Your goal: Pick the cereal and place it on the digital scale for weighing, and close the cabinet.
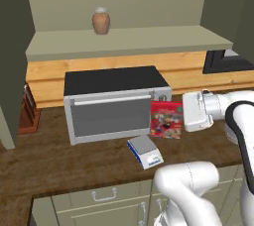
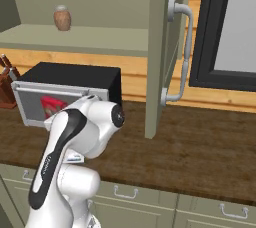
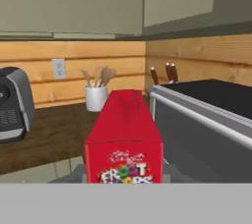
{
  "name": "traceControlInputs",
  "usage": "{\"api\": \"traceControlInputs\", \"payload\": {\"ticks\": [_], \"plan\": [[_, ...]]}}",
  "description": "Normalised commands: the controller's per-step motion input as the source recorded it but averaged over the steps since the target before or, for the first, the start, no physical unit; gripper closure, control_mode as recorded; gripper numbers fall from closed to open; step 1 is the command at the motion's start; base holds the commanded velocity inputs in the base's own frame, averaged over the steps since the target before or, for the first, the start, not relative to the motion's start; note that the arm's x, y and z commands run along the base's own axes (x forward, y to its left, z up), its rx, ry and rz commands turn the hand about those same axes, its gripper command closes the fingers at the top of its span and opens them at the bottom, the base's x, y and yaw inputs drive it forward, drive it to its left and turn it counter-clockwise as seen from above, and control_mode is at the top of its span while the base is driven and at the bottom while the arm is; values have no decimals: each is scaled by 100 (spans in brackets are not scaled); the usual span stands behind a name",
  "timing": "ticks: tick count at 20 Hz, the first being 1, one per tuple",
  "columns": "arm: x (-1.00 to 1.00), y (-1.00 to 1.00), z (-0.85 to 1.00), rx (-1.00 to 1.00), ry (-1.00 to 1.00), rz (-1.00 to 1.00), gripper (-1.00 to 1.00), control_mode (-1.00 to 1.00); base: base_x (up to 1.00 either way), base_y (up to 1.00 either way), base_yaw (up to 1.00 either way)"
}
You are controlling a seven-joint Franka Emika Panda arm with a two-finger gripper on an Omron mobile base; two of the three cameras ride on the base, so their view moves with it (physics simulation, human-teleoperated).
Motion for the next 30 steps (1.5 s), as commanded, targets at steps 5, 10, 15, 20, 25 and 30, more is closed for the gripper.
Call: {"api": "traceControlInputs", "payload": {"ticks": [5, 10, 15, 20, 25, 30], "plan": [[3, 9, -50, 0, -6, 0, 100, -100, 0, 0, 0], [14, 24, -45, 0, -10, -1, 100, -100, 0, 0, 0], [23, 21, -40, 0, -9, -2, 100, -100, 0, 0, 0], [19, 8, -37, 0, -5, 0, 100, -100, 0, 0, 0], [17, 18, -26, 0, -3, -1, 100, -100, 0, 0, 0], [5, 0, -29, 0, -2, 0, 100, -100, 0, 0, 0]]}}
